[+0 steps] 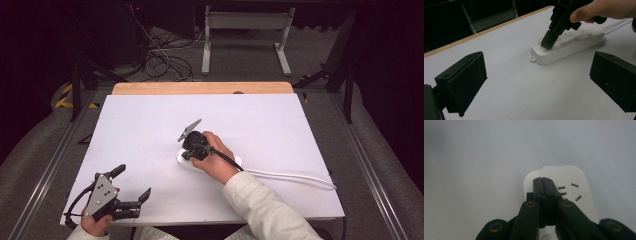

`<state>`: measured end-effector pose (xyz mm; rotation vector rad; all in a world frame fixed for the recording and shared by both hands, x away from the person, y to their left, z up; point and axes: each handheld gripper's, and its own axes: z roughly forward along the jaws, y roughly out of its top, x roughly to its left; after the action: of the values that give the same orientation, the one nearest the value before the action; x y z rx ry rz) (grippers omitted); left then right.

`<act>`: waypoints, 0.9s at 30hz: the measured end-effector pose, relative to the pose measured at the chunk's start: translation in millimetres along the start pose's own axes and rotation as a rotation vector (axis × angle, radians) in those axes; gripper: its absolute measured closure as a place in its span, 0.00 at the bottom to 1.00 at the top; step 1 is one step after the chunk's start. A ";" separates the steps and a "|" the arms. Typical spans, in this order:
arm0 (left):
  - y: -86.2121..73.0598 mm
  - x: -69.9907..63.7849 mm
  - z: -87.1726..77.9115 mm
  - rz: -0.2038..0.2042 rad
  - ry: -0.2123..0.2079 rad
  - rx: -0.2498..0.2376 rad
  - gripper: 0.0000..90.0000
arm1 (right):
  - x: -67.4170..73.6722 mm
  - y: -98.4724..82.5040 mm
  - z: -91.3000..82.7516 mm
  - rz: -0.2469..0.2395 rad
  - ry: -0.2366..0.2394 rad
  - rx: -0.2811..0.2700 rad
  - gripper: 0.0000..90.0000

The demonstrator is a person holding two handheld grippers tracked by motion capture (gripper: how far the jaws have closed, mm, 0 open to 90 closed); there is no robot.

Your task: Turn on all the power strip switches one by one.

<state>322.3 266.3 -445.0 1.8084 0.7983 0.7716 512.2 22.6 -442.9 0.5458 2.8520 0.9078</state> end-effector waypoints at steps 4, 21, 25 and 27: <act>0.0 0.0 -0.1 0.001 0.000 0.000 0.01 | -0.3 0.4 -0.1 0.005 0.004 0.009 1.00; 0.0 -1.4 1.1 -0.010 -0.002 0.004 0.01 | 0.8 0.0 -0.5 -0.003 -0.010 0.027 1.00; -0.2 -1.5 1.0 -0.011 -0.002 0.003 0.01 | 0.0 0.4 1.4 0.001 -0.002 0.023 1.00; -0.2 -1.4 1.1 -0.012 -0.001 0.003 0.01 | -1.1 0.2 1.7 0.005 0.000 0.017 1.00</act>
<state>322.3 264.8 -445.8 1.8055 0.8093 0.7617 513.6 23.3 -444.1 0.5558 2.8617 0.8853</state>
